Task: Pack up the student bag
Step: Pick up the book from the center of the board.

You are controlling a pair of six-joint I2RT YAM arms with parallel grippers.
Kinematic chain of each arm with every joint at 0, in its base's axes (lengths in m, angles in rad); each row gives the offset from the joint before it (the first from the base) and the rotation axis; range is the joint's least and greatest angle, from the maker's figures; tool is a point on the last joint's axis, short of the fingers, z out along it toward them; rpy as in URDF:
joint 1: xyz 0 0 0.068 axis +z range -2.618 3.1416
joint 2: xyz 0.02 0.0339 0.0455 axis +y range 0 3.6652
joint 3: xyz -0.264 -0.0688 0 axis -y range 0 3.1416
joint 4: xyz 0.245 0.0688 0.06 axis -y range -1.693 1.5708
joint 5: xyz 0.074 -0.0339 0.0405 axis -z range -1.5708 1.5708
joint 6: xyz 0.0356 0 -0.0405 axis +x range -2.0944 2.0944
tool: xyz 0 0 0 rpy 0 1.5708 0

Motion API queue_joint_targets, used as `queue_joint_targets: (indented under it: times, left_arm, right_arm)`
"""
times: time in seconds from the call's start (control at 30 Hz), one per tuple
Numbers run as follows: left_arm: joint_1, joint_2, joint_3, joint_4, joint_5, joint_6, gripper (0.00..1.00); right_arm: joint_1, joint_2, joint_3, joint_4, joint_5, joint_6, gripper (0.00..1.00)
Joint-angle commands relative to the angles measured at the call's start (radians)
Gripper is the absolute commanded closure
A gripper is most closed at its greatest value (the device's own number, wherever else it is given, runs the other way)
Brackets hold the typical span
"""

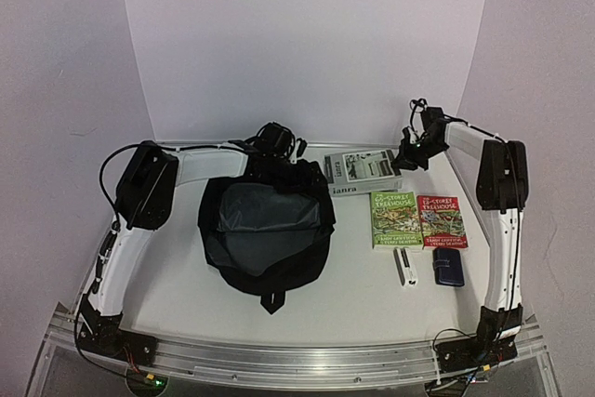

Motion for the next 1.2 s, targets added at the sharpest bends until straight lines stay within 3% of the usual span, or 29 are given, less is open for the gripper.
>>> queue_joint_targets:
  times: [0.0,0.1,0.53,0.87,1.17]
  left_arm:
    - [0.006,-0.167,-0.036,0.042,-0.028,0.013,0.06]
    - [0.009,-0.239,-0.084,0.052,-0.032,0.026,0.01]
    - [0.010,-0.418,-0.269,0.115,0.025,0.035,0.00]
    - [0.021,-0.591,-0.606,0.548,0.202,-0.203,0.00]
    - [0.021,-0.616,-0.746,0.878,0.304,-0.399,0.00]
  right_arm:
    - [0.013,-0.171,0.004,-0.028,-0.027,0.005,1.00]
    - [0.014,-0.232,-0.002,-0.027,-0.056,0.024,1.00]
    - [0.013,-0.420,-0.045,-0.029,-0.181,0.086,1.00]
    - [0.032,-0.591,-0.161,0.005,-0.353,0.176,1.00]
    - [0.112,-0.707,-0.261,0.063,-0.437,0.224,1.00]
